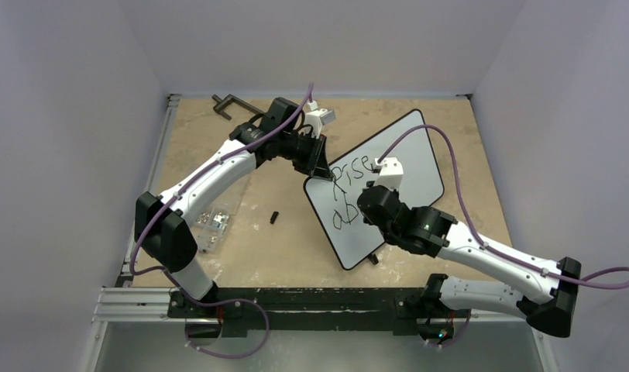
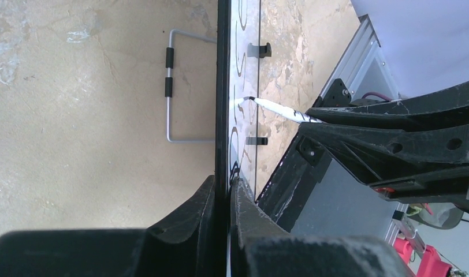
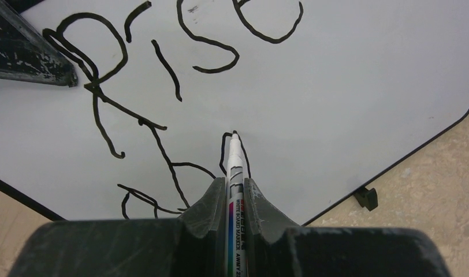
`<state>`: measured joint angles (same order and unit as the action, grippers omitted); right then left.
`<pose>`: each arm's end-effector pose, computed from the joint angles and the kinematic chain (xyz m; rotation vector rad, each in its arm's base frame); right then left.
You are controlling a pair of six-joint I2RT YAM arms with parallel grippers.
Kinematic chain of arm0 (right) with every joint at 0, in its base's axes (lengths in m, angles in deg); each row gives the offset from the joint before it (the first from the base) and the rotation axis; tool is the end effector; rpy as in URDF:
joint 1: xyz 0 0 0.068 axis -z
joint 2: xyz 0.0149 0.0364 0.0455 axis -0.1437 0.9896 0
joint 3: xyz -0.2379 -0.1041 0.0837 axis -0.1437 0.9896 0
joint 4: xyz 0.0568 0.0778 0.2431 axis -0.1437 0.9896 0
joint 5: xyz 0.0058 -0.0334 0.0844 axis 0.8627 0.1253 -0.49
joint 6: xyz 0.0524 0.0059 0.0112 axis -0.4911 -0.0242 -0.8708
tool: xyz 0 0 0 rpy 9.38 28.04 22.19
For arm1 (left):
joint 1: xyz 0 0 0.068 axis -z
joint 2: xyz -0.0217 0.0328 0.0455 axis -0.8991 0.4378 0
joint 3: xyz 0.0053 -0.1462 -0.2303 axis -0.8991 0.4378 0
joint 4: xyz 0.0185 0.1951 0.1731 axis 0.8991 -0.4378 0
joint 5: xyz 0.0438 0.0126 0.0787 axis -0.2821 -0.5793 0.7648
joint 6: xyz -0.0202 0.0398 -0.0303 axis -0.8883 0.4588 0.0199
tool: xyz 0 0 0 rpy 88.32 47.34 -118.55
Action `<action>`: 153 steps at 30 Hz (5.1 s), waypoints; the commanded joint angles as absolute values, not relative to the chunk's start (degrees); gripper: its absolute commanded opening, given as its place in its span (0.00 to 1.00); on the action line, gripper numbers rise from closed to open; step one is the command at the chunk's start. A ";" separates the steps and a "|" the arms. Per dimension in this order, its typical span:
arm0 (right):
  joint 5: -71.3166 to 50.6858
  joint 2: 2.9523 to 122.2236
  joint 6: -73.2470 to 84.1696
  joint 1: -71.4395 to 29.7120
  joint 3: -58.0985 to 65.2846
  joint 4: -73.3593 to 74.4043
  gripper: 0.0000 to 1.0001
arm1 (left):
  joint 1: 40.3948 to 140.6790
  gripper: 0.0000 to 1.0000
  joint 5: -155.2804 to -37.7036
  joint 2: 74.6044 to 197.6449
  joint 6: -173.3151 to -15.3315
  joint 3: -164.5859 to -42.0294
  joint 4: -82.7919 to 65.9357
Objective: Write a sentence on the whiteboard
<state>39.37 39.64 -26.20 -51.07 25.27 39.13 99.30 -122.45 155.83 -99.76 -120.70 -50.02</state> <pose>0.1238 0.1619 0.3108 -0.0378 2.1093 0.1502 0.2876 -0.2278 0.3392 0.6989 2.3769 -1.1272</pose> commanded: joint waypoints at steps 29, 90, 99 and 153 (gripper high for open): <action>39.09 36.27 -20.79 -44.48 23.86 34.99 0.00 | 99.25 0.00 -118.14 152.48 -98.22 -121.75 -48.23; 38.69 43.92 -19.37 -42.16 21.08 31.90 0.00 | 99.18 0.00 -117.41 152.83 -97.79 -121.84 -48.73; 39.09 43.35 -17.97 -41.70 19.11 32.11 0.00 | 99.12 0.00 -116.97 152.83 -97.53 -121.93 -48.91; 30.56 35.96 -17.46 -33.29 29.72 29.11 0.00 | 99.20 0.00 -113.96 152.40 -96.34 -121.67 -49.99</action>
